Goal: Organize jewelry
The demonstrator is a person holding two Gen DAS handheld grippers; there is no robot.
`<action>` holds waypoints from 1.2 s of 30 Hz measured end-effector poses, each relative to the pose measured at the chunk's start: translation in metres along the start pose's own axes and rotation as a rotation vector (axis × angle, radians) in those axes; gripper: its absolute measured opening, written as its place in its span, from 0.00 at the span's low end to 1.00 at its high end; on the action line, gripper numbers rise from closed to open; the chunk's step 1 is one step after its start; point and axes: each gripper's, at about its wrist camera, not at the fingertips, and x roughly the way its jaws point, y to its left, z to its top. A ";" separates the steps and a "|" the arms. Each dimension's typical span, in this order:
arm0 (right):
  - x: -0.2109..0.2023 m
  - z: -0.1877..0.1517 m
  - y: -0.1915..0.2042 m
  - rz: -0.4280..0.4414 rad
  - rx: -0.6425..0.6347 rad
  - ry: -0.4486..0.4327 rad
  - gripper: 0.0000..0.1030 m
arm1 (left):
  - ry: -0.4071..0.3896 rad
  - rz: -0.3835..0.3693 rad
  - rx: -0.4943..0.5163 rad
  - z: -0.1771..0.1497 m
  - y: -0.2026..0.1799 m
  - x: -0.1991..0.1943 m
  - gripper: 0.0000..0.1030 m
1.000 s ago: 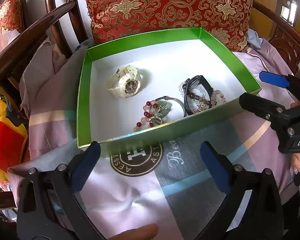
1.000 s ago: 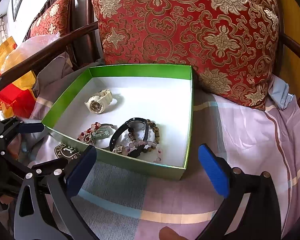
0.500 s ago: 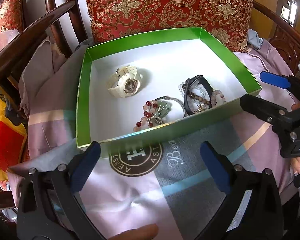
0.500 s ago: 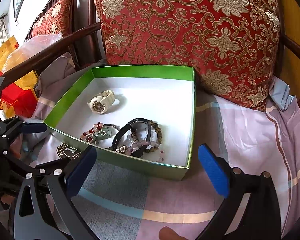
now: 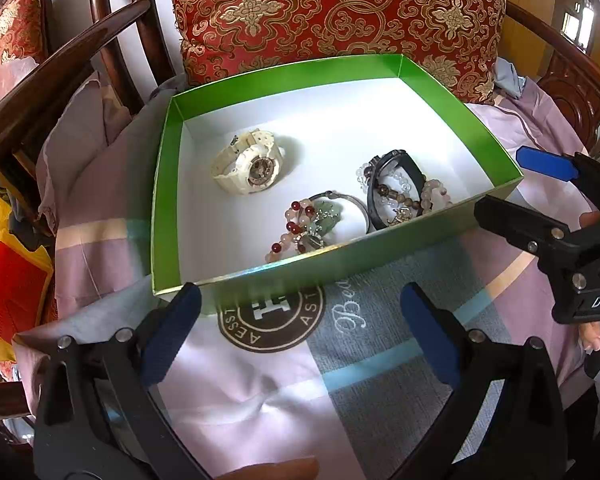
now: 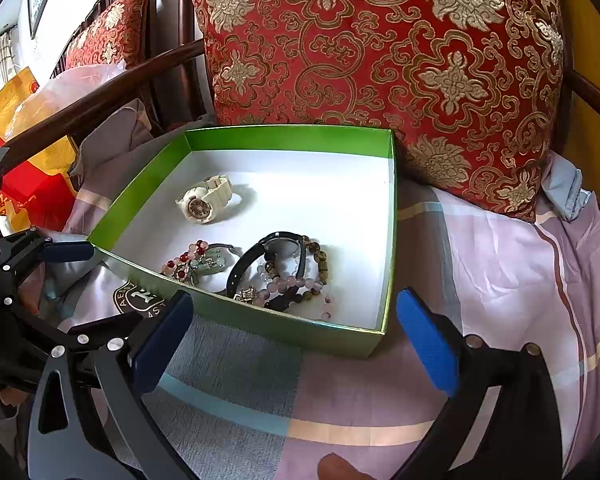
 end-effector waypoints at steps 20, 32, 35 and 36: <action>0.003 -0.001 0.002 0.000 -0.007 0.000 0.99 | 0.000 0.006 0.012 0.000 -0.001 0.001 0.98; 0.003 -0.001 0.002 -0.002 -0.011 0.000 0.99 | -0.001 0.002 0.019 0.001 -0.001 0.001 0.98; 0.003 -0.002 0.002 -0.001 -0.005 0.000 0.99 | -0.008 -0.002 0.018 0.001 -0.001 0.001 0.98; 0.004 -0.002 0.001 0.000 -0.002 0.000 0.99 | -0.009 -0.006 0.015 0.002 0.000 0.001 0.98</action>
